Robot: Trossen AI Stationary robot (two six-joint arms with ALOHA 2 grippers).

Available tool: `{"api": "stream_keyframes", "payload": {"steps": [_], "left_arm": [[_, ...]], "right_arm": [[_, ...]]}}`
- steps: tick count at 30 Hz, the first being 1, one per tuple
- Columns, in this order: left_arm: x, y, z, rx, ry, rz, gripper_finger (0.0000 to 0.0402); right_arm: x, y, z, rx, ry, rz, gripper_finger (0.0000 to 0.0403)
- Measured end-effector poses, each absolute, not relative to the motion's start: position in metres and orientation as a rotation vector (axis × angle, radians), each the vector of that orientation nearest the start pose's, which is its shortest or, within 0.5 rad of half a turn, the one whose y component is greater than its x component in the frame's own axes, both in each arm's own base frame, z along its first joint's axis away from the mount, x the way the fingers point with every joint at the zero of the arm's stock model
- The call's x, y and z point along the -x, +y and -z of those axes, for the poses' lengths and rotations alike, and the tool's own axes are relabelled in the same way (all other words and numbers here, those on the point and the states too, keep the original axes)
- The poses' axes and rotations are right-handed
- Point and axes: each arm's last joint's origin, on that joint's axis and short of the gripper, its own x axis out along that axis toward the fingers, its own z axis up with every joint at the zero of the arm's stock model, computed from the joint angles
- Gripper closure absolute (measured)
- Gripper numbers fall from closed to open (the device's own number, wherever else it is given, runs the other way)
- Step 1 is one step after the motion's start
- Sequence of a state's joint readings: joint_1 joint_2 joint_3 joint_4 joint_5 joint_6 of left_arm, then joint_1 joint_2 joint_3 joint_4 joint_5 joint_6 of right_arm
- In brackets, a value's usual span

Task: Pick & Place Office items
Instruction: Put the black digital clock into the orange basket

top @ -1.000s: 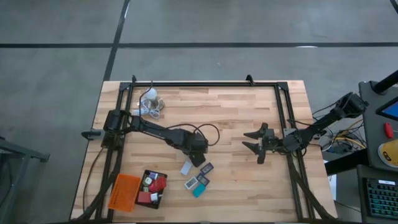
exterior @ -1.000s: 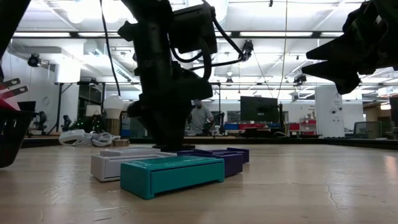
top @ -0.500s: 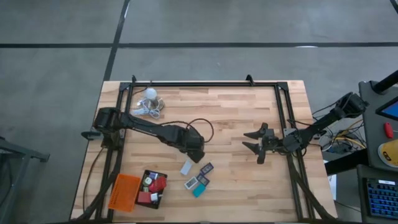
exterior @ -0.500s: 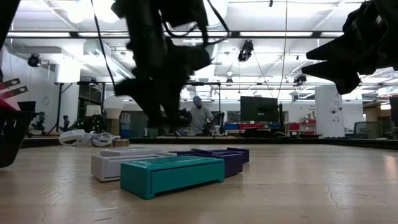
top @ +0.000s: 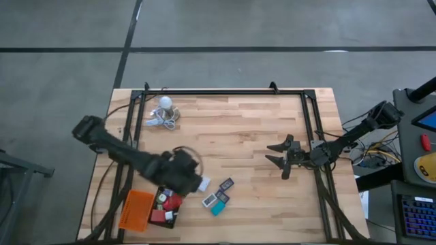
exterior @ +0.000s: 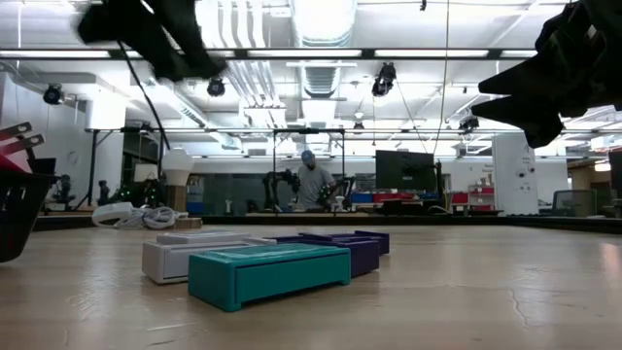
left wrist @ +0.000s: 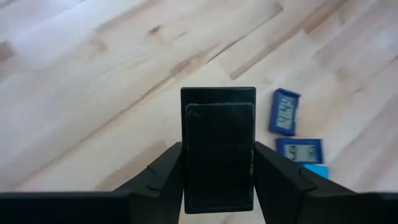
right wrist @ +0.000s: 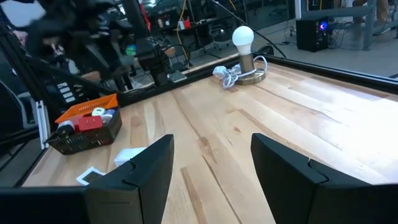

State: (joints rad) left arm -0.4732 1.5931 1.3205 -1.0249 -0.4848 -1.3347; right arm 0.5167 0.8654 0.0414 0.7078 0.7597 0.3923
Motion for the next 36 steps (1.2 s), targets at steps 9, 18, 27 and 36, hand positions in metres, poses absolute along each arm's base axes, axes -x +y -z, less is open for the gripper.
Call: {"api": "stream_keyframes", "payload": {"steps": [9,18,27,36], "left_arm": [[-0.226,-0.172,-0.276,0.711,0.819,-0.788,0.0243],[-0.193,-0.203,-0.262,0.916,0.964,-0.947,0.0243],[-0.165,-0.227,-0.252,1.020,1.308,-1.121,0.0243],[-0.136,-0.245,-0.249,1.008,1.327,-1.182,0.0243]], "right_arm": [[-0.138,0.056,-0.155,-0.321,0.045,0.257,0.0193],[-0.138,0.056,-0.155,-0.321,0.045,0.257,0.0193],[-0.138,0.056,-0.155,-0.321,0.045,0.258,0.0193],[-0.138,0.056,-0.155,-0.321,0.045,0.257,0.0193]]}}
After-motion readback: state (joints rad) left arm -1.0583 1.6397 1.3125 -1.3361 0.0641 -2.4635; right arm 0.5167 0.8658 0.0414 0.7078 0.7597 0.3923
